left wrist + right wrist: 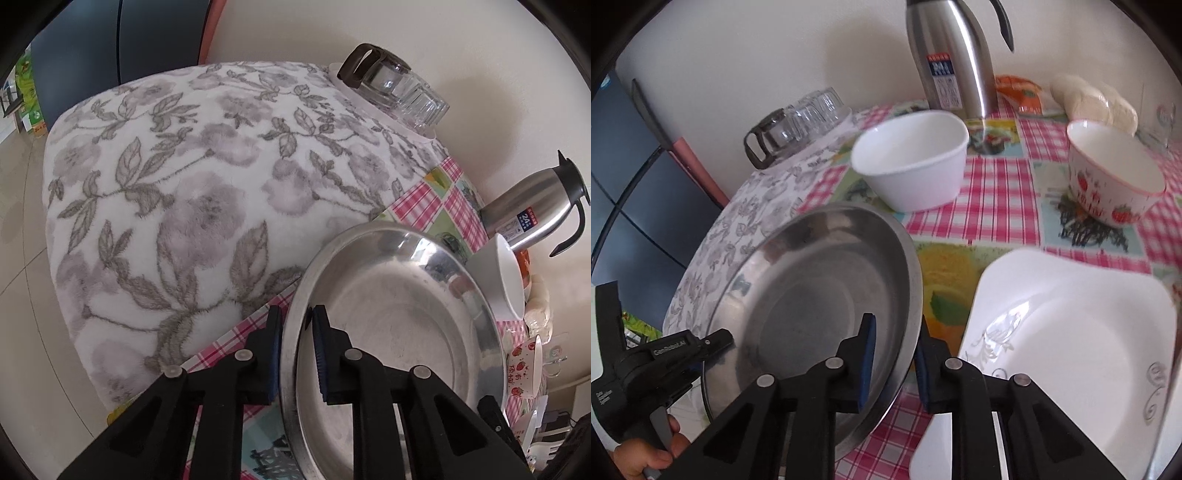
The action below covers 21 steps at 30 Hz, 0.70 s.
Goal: Organize plates and bowls
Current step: 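Move both tools to the steel tray rim and close them on it, then lift the steel tray with both tools and carry it across the table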
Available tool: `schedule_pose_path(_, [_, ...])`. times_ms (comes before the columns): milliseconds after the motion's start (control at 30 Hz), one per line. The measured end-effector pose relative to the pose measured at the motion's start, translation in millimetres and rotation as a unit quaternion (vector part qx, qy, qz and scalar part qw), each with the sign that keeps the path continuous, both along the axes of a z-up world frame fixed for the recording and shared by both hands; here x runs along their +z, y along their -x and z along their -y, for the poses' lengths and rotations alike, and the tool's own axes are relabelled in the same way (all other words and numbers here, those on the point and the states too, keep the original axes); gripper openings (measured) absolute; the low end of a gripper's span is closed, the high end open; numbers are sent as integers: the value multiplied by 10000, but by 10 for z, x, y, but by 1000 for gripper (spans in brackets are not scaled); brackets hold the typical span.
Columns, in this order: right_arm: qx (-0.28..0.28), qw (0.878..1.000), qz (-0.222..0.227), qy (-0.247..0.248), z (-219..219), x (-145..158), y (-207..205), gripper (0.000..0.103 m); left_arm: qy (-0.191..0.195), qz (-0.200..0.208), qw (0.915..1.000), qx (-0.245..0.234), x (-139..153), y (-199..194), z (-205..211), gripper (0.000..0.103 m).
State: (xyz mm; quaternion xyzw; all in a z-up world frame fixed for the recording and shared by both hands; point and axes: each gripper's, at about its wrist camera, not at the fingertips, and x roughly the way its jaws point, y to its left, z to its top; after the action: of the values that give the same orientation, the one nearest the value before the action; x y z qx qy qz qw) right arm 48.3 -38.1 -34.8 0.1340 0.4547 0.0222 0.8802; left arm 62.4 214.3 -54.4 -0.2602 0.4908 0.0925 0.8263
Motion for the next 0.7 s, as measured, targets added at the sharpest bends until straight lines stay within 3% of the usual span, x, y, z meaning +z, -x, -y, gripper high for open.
schedule_pose_path(433, [217,9994,244,91,-18,308,124,21,154,218,9996,75,235,142,-11,16])
schedule_pose_path(700, [236,9977,613,138,69,621,256,21,57,723,9973,-113,553,252,144,17])
